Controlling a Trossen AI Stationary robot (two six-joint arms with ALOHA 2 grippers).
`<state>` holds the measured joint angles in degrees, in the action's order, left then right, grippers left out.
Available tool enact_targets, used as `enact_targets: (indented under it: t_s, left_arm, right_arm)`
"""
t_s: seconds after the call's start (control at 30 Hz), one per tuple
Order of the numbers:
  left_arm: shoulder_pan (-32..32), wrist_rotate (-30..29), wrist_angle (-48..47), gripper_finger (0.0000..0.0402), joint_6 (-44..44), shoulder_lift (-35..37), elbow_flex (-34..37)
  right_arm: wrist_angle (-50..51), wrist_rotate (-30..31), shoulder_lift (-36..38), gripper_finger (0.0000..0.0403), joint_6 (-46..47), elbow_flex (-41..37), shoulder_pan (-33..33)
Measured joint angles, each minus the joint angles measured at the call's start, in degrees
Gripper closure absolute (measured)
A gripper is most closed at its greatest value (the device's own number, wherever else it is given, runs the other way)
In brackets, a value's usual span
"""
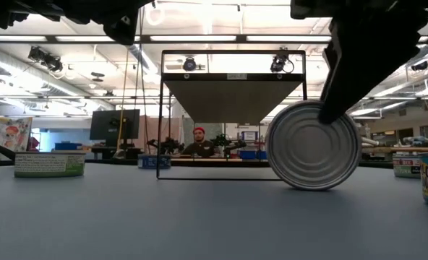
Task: Stack canned seafood by type on shelf
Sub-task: Stack the yellow-blue tuna can on top of the other yellow-blue tuna can on the shelf
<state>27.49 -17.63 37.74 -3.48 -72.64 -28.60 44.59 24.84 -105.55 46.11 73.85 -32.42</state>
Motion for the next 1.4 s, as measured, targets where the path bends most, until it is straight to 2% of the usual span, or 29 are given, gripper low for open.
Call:
enact_targets:
  t_s: [0.13, 0.3, 0.47, 0.63, 0.83, 0.9, 1.07, 1.3, 1.4]
  left_arm:
    - [0.02, 0.07, 0.00, 0.0396, 1.12, 0.02, 0.00]
    - [0.02, 0.22, 0.00, 0.0396, 1.15, 0.02, 0.00]
    - [0.02, 0.20, -0.01, 0.0396, 1.17, 0.00, 0.00]
    - [0.02, 0.18, 0.00, 0.0396, 1.17, 0.00, 0.00]
    - [0.00, 0.13, 0.00, 0.0396, 0.82, 0.00, 0.00]
    - [0.00, 0.11, 0.00, 0.0396, 0.85, 0.00, 0.00]
    - [0.00, -0.06, -0.25, 0.0396, 0.61, 0.00, 0.00]
    - [-0.10, -2.02, -0.22, 0.0396, -0.70, 0.00, 0.00]
    - [-0.11, -2.03, -0.25, 0.0396, -0.82, 0.00, 0.00]
  right_arm:
    - [0.88, -1.35, -0.03, 0.0258, -6.21, 2.86, -0.04]
    - [3.31, -0.82, -0.01, 0.0258, -15.78, 10.07, -0.86]
    - [7.86, 4.46, 0.02, 0.0258, -24.19, 19.52, -1.78]
    - [14.58, 14.17, 0.02, 0.0258, -33.00, 27.70, -2.10]
    - [22.85, 34.68, 0.08, 0.0258, -43.76, 31.25, 1.13]
    - [24.62, 38.61, 0.10, 0.0258, -46.35, 31.25, 3.64]
    - [25.29, 39.89, 0.08, 0.0258, -50.00, 31.13, 12.39]
    - [22.89, 39.67, 0.08, 0.0258, -59.93, 31.10, 24.19]
    - [19.51, 37.23, 0.08, 0.0257, -65.34, 31.10, 27.75]
